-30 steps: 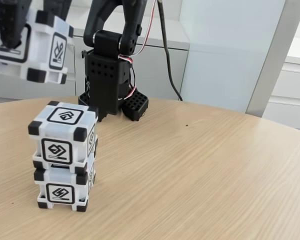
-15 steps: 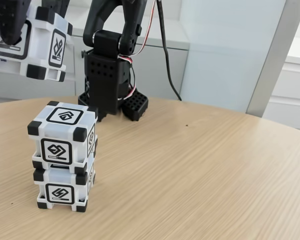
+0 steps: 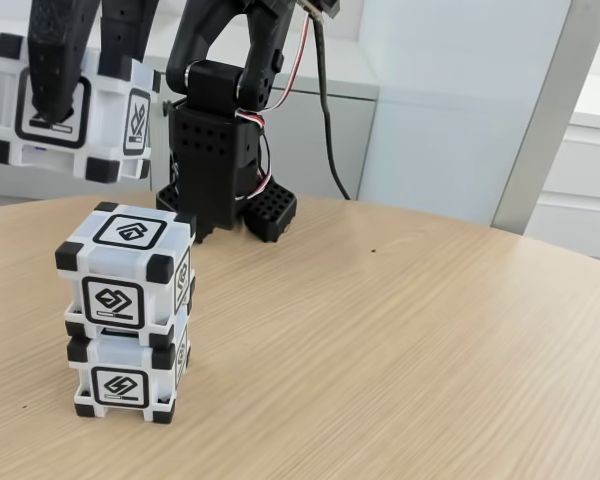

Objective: Stack cubes from left to right.

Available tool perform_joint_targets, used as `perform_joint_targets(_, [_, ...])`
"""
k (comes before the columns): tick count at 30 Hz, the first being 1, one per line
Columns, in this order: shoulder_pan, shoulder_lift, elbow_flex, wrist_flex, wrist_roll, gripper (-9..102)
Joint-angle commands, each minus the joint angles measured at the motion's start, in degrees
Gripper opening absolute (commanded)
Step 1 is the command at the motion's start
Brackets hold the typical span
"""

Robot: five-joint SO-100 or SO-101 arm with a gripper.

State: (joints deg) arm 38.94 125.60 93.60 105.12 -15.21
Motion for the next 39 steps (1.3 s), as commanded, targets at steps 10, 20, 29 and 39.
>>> perform_joint_targets(10, [-0.62,1.85,-1.14,4.66,0.97,0])
perform_joint_targets(20, [-1.05,1.85,-1.23,4.57,3.43,0])
perform_joint_targets(29, [-10.46,5.62,-0.44,4.57,5.45,0])
perform_joint_targets(39, [-9.58,7.56,-0.26,4.57,3.08,0])
